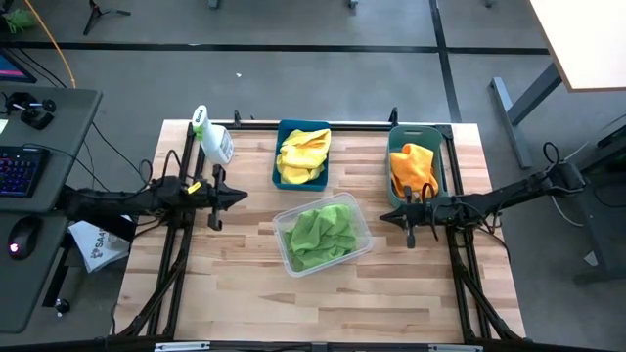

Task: Sort microfiber towel by color & place in baskets
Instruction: Return to Home Position

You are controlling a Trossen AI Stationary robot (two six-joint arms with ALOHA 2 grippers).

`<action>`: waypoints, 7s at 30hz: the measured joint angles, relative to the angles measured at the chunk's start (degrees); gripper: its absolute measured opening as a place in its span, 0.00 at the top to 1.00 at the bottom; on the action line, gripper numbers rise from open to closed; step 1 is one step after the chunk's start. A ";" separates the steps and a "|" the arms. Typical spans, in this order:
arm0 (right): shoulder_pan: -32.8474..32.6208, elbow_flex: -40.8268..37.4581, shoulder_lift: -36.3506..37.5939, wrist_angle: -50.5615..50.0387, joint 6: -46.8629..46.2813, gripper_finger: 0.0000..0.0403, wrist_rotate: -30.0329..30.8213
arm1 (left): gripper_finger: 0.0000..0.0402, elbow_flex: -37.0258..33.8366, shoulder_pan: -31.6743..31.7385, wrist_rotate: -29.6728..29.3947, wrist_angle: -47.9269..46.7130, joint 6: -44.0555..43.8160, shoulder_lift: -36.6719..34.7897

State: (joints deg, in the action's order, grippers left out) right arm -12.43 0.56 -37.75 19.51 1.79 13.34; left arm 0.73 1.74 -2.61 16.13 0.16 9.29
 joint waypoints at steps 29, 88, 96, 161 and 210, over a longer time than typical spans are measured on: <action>0.00 0.00 34.72 -4.31 -0.29 1.00 -0.02 | 1.00 0.00 -0.74 0.00 -1.82 0.00 -9.11; -0.07 -0.04 37.74 -4.33 -0.27 1.00 0.00 | 1.00 0.00 -0.74 0.00 -1.80 0.01 -9.11; -0.07 -0.04 37.74 -4.33 -0.27 1.00 0.00 | 1.00 0.00 -0.76 0.00 -1.78 0.00 -9.11; -0.04 -0.04 37.28 -5.61 -0.28 1.00 0.00 | 1.00 0.00 -1.44 0.00 -3.45 0.02 -8.08; -0.07 -0.04 37.28 -5.61 -0.27 1.00 0.00 | 1.00 0.00 -1.44 0.00 -3.45 0.02 -8.08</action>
State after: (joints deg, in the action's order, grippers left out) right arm -12.49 0.51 -0.47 13.90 1.52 13.34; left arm 0.73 0.30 -2.61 12.68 0.19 1.21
